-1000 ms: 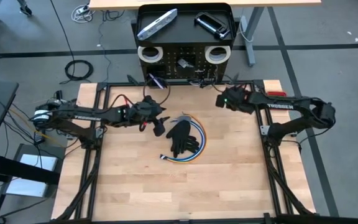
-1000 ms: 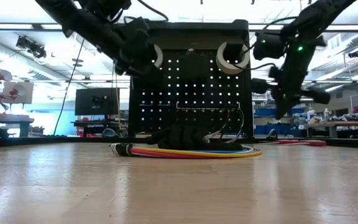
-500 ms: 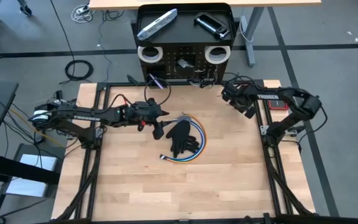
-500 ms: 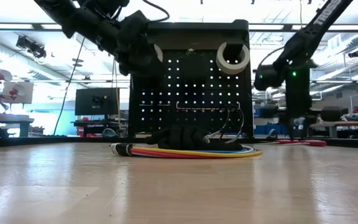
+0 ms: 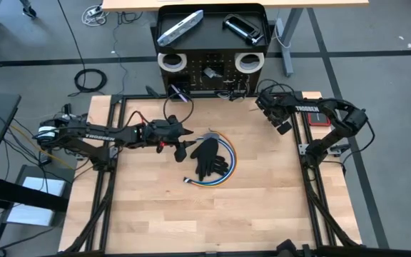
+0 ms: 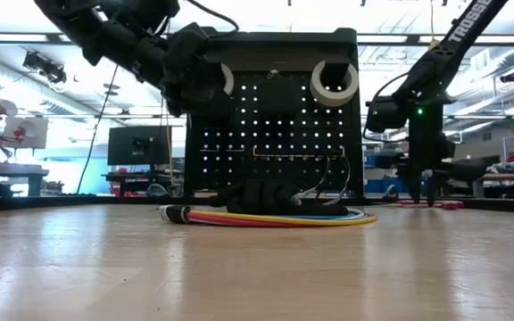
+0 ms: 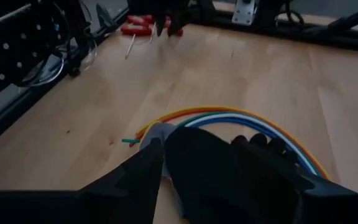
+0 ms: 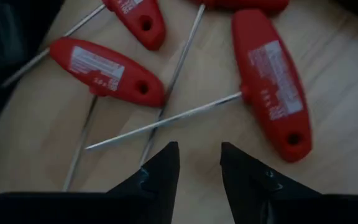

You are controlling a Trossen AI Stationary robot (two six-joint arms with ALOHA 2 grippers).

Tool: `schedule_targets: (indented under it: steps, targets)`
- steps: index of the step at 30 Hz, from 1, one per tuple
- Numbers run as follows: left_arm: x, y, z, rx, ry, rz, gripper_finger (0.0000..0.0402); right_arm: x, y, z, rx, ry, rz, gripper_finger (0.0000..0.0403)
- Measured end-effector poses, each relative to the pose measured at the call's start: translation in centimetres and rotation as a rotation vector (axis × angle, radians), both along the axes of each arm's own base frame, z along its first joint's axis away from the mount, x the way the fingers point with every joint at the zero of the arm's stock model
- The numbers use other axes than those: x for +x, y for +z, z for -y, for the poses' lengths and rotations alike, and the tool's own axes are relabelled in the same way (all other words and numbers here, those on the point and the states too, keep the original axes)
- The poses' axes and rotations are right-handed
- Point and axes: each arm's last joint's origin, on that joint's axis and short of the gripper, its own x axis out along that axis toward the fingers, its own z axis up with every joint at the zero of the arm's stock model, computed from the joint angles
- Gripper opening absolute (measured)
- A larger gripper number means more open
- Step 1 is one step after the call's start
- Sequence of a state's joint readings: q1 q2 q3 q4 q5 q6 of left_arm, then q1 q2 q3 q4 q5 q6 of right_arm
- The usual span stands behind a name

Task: Hang tools onto peg board
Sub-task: Hang the red allen wrench on the peg board

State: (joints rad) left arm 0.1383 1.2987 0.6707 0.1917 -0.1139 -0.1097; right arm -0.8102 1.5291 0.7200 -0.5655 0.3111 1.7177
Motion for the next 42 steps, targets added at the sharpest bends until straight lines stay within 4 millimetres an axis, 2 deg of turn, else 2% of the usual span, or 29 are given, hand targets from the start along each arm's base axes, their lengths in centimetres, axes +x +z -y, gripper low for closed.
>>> schedule_targets:
  steps: [9,14,18,23,30,34,38,42]
  targets:
    - [-0.1,-0.2,0.0,0.005,0.001,0.037,0.0211,-0.5,0.4,-0.9,-0.042,-0.239,-0.021,0.0128]
    - [-0.1,-0.3,0.0,0.001,-0.004,0.027,0.0211,-1.0,-0.2,-0.3,-0.044,-0.332,-0.021,0.0128]
    - [-0.1,-0.4,0.0,-0.001,-0.007,0.017,0.0211,-1.4,-0.6,0.3,-0.041,-0.338,-0.047,0.0128]
    - [-0.1,-0.4,0.0,-0.001,-0.007,0.020,0.0211,-1.4,-1.4,0.8,0.020,-0.200,-0.091,0.0110]
    - [0.0,-0.1,0.0,0.002,-0.008,0.052,0.0211,-0.4,-1.6,-0.3,0.061,0.063,-0.200,0.0015]
    - [0.1,0.1,0.0,-0.001,-0.007,0.073,0.0211,0.3,-0.9,-1.2,0.076,0.280,-0.219,0.0016]
    - [0.1,0.1,0.1,-0.017,-0.002,0.080,0.0211,1.8,1.3,-4.2,0.009,0.509,-0.247,0.0007]
    - [0.2,0.2,0.0,-0.018,-0.001,0.093,0.0211,4.0,3.9,-8.7,-0.269,0.669,-0.277,0.0007]
